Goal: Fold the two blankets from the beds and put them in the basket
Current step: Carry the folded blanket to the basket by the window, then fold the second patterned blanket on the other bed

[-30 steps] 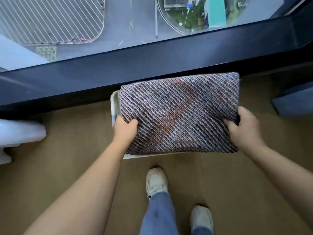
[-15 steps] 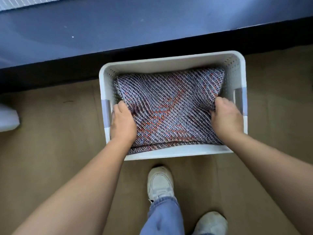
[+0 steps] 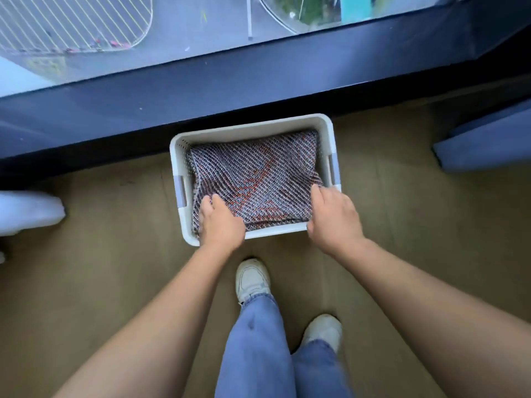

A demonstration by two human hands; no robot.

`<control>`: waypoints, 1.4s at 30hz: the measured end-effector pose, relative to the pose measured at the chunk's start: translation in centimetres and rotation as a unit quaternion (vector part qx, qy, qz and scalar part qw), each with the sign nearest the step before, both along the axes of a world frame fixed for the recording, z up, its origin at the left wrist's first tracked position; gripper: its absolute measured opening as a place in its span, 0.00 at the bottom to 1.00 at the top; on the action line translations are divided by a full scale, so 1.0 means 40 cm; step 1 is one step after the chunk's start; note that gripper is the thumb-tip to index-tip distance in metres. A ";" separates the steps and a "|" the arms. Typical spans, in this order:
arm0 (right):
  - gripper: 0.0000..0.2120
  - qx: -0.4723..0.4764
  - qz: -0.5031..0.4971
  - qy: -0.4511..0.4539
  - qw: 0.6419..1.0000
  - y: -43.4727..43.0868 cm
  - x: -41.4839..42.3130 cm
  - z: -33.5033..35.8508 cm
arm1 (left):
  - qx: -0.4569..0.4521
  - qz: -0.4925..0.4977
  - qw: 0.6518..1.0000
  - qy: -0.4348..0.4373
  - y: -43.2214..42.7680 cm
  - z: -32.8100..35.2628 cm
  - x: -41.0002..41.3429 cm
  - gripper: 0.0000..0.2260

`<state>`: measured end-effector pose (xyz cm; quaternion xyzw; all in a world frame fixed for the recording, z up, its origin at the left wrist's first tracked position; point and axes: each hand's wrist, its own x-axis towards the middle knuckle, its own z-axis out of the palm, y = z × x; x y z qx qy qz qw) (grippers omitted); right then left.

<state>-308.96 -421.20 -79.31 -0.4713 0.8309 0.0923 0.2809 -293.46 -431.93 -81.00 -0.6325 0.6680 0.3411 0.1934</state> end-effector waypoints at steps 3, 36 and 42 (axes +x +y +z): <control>0.24 -0.021 0.006 -0.016 1.000 0.051 0.004 0.168 | -0.001 -0.111 0.994 0.015 0.096 0.164 -0.026 0.27; 0.33 -0.001 -0.813 0.213 0.542 1.999 1.103 1.470 | 0.006 -0.927 0.278 0.250 2.099 1.517 0.319 0.33; 0.31 -0.008 -0.864 0.246 0.440 2.251 1.401 1.521 | 0.040 -0.946 0.198 0.254 2.422 1.556 0.569 0.33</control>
